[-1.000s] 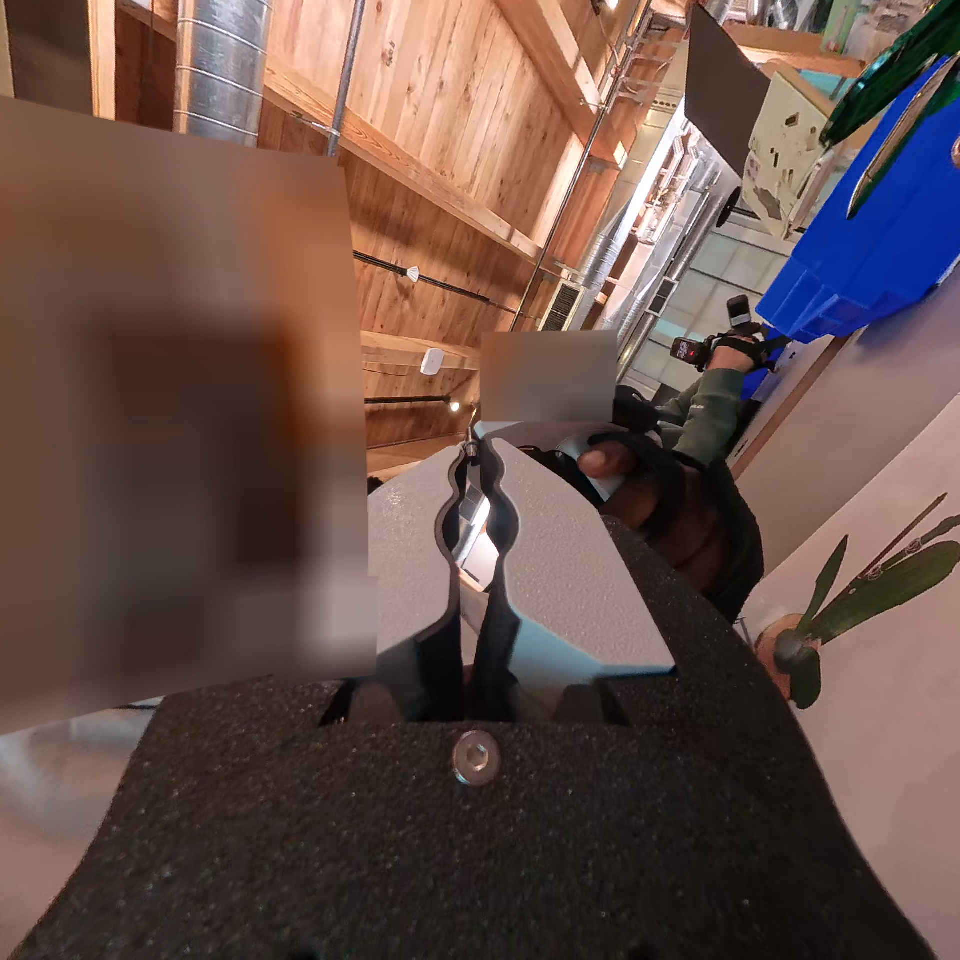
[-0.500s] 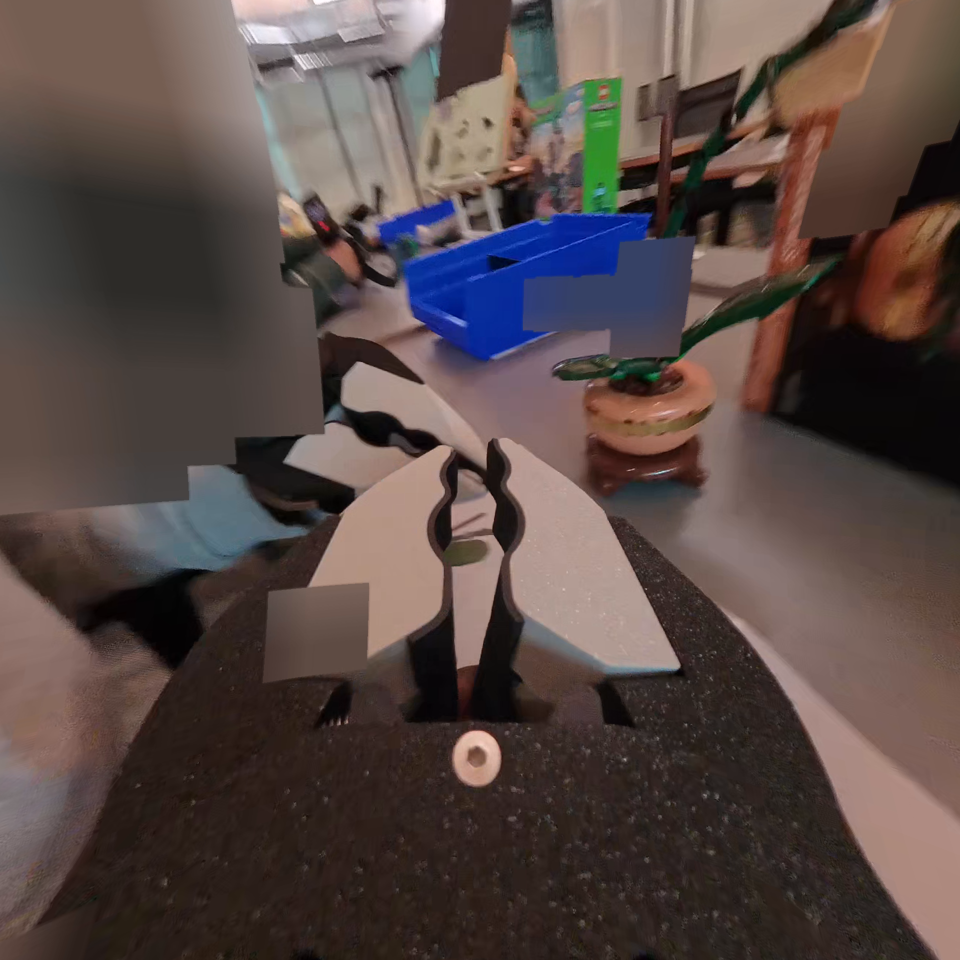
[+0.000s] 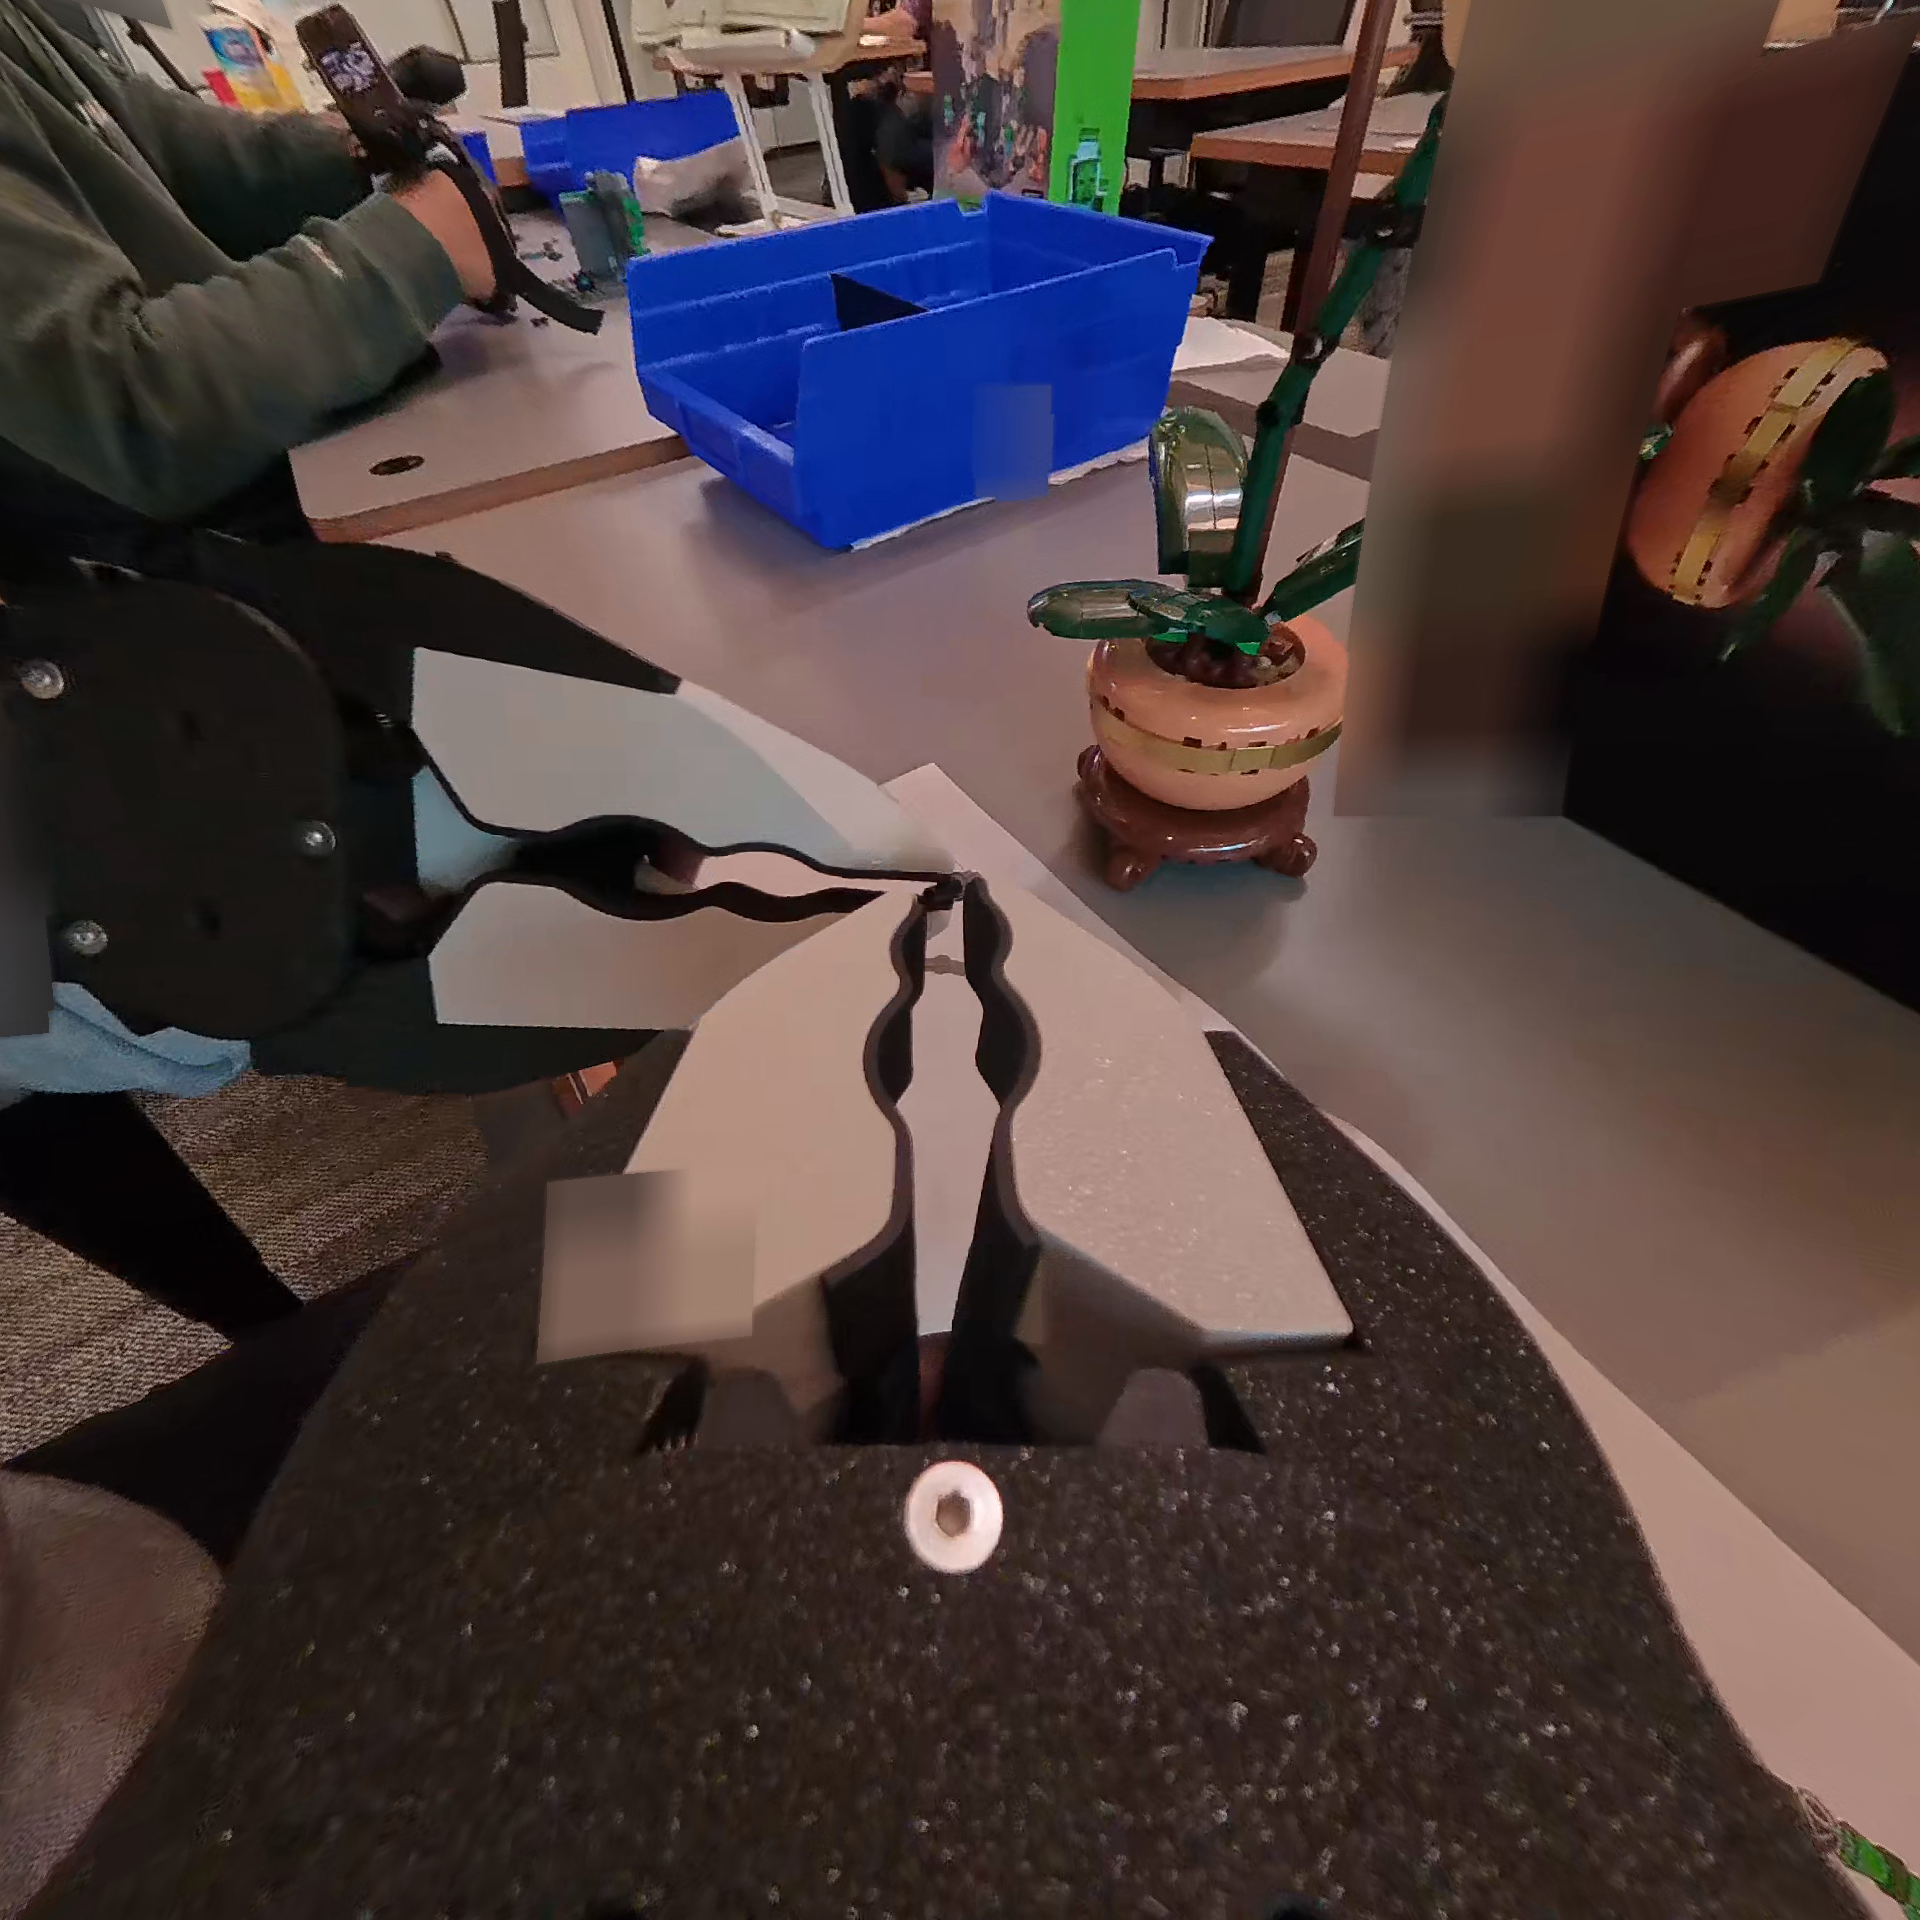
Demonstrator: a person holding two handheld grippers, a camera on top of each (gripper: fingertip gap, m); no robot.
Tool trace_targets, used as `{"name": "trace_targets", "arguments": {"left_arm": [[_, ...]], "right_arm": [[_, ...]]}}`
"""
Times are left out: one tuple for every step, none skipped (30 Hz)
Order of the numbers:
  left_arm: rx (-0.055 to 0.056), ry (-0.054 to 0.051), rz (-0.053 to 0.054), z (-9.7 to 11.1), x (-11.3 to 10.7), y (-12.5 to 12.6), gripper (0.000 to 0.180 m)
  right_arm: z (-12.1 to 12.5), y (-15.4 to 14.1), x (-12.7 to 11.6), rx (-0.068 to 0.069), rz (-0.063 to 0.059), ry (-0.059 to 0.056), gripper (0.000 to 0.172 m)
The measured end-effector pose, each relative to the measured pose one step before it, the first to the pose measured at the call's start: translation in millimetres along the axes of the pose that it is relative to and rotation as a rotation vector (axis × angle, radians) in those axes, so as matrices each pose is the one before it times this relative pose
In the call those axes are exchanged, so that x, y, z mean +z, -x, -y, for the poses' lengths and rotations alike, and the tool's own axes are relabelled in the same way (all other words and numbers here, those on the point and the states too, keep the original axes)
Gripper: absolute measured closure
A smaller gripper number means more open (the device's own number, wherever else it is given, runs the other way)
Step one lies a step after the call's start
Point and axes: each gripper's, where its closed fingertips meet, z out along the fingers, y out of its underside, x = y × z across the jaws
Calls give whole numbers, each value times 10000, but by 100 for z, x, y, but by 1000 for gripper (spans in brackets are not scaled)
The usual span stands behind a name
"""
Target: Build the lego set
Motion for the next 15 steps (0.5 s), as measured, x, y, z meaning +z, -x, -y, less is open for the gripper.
{"name": "trace_targets", "arguments": {"left_arm": [[122,14,56,-36,-16,48,177],[125,-12,55,-6,-37,44,177],[204,-2,74,16,-32,46,177],[288,31,87,30,-25,14,177],[321,47,120,17,-24,17,178],[371,31,147,44,-22,36,178],[374,15,158,73,-36,45,178],[335,26,145,56,-31,59,178],[319,24,134,34,-21,74,178],[240,-2,92,33,-32,32,178],[165,-16,66,11,-20,3,178],[170,-20,83,22,-30,38,178],[221,-39,115,56,-59,79,178],[238,-87,141,128,-79,122,178],[162,-156,117,240,-117,72,178]], "right_arm": [[19,9,32,33,-1,21,165],[2,0,20,77,37,10,166],[44,52,-4,58,76,-26,165],[-10,3,-23,68,57,12,165],[-65,18,1,83,65,43,165],[22,70,-45,135,122,6,165],[44,92,-25,178,132,-12,164],[10,112,2,165,121,5,165],[1,14,-19,63,45,-22,165],[-35,-20,-9,11,28,1,165],[-46,18,-6,37,35,30,165],[8,-53,-48,65,57,18,165],[32,53,-42,63,85,-14,165],[40,45,-89,92,110,-2,165],[43,-48,-116,94,63,6,165]]}}
